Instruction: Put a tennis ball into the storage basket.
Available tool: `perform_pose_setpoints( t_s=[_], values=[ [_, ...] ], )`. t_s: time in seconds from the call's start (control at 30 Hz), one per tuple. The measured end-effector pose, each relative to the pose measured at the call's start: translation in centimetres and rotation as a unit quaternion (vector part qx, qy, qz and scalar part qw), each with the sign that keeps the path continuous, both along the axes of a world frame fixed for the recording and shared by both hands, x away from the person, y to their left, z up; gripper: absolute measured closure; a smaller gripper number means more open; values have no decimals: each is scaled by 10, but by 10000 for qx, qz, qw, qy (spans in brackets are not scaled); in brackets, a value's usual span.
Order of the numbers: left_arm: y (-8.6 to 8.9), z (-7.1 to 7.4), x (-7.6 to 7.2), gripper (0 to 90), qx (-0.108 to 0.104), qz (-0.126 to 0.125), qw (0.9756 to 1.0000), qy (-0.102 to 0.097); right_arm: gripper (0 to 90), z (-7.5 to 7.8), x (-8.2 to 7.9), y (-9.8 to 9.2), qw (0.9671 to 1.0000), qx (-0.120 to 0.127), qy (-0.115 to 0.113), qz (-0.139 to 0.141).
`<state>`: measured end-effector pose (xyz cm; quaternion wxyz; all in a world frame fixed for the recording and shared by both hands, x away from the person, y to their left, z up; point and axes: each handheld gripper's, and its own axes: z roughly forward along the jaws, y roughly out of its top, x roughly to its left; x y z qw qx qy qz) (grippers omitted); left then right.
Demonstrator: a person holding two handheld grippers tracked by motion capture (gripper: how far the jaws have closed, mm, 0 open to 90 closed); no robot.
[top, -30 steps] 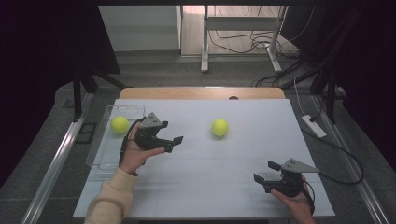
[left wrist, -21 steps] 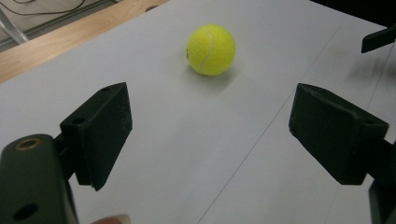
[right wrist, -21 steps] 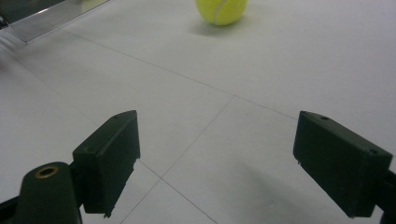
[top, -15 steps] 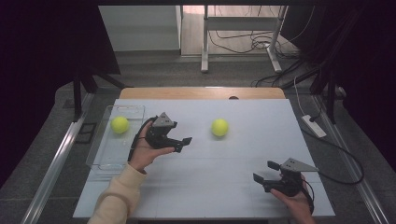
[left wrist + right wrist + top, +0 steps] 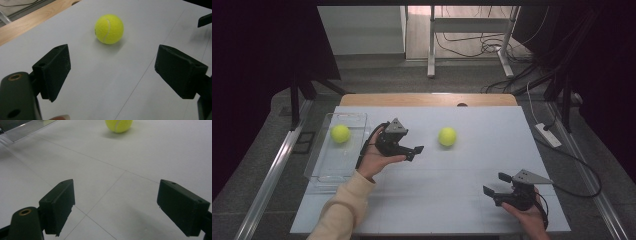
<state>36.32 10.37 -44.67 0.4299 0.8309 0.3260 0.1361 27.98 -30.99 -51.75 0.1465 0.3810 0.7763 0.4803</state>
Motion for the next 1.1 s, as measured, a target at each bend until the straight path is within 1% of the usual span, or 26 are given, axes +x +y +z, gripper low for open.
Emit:
perform_pose_setpoints(
  t_s=[0.2,0.33,0.67,0.87,0.97,1.1],
  values=[
    [-6,-2,6,145,79,-29,9999,54,148,0,0,0,10000,-4,-2,0],
    [-8,-3,8,146,97,-46,9999,55,148,0,0,0,10000,-5,2,0],
    [-18,-3,17,145,234,-118,9996,106,148,0,0,1,10000,-8,1,9],
    [-23,-4,21,145,252,-141,9995,144,148,0,0,2,10000,-1,14,15],
    [-27,-3,24,145,290,-162,9993,158,148,0,0,3,10000,3,13,26],
    [-31,-1,28,144,291,-170,9993,184,148,0,0,4,10000,2,14,37]
  ],
)
